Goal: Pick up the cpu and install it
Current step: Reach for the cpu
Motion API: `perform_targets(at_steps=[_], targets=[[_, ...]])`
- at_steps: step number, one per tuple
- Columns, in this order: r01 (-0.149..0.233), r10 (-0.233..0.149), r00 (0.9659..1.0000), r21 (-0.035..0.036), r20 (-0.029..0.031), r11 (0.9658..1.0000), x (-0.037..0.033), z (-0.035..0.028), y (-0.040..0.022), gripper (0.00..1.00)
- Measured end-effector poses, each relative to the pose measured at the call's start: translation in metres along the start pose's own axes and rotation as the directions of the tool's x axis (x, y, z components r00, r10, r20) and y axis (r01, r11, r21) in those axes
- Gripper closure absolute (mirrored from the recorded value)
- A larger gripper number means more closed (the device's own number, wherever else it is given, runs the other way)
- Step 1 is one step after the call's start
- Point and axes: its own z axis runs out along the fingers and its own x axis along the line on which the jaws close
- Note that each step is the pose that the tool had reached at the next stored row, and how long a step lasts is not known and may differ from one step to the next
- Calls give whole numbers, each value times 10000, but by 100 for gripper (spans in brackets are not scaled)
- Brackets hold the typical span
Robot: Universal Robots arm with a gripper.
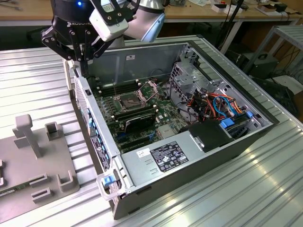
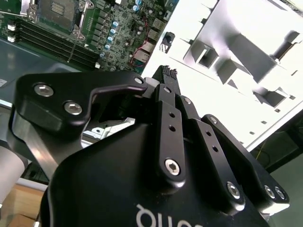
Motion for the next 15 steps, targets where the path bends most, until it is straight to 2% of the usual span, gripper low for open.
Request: perform_targets(at_steps=[6, 9, 15], targets=[[-1, 1, 10000, -1, 1, 10000, 87, -2, -6, 89], [-2, 2, 10000, -1, 1, 10000, 176, -4, -13, 89], [-1, 1, 10000, -1, 2, 10000, 244, -6, -18, 89]])
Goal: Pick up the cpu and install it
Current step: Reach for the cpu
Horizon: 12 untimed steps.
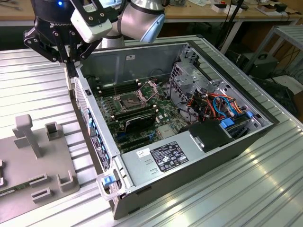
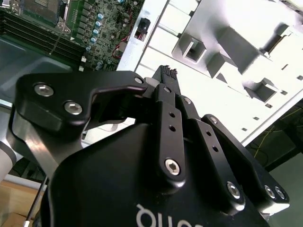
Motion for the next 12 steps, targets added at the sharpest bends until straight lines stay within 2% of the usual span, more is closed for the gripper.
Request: perform_targets(at_steps=[8, 12], targets=[[-3, 3, 10000, 1, -1, 10000, 12, -1, -1, 89], [-1, 1, 10000, 1, 0, 10000, 76, -2, -6, 89]])
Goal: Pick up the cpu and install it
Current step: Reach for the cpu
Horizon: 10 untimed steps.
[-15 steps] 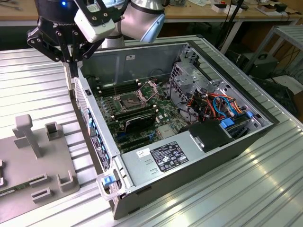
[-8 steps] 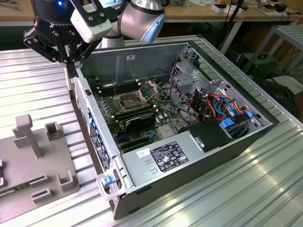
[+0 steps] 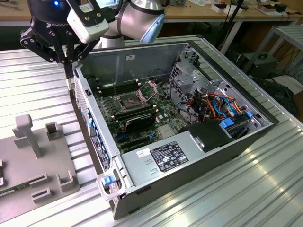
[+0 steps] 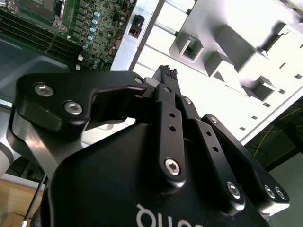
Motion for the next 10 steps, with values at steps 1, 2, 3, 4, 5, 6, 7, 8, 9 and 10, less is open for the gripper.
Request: perform_targets(at_steps=[1, 2, 3, 4, 5, 6, 7, 8, 9, 10], targets=[[1, -1, 10000, 0, 1, 10000, 21, 0, -2, 89], [0, 0, 10000, -1, 1, 10000, 39, 0, -3, 89], [0, 0, 10000, 0, 2, 10000, 54, -1, -4, 89], [1, -1, 10000, -1, 3, 10000, 75, -1, -6, 89], [1, -1, 10000, -1, 3, 10000, 93, -1, -7, 89], [1, -1, 10000, -1, 4, 10000, 110, -1, -8, 89], [1, -1, 10000, -1, 4, 10000, 126, -1, -9, 89], [1, -1, 10000, -1, 5, 10000, 145, -1, -11, 89], [1, -1, 10000, -1, 5, 10000, 174, -1, -13, 89], [0, 0, 10000, -1, 6, 10000, 212, 0, -16, 89]])
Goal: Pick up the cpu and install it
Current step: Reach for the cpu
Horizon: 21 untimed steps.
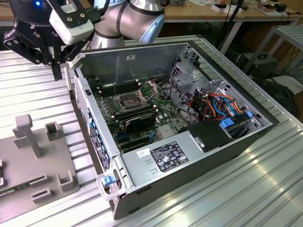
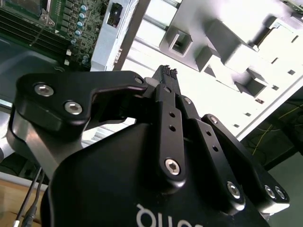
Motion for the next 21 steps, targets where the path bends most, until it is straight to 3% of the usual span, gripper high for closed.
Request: perform_targets(at_steps=[13, 21], targets=[[0, 0, 10000, 0, 3, 10000, 258, 1, -19, 89], [1, -1, 10000, 0, 2, 10000, 344, 1, -26, 89]])
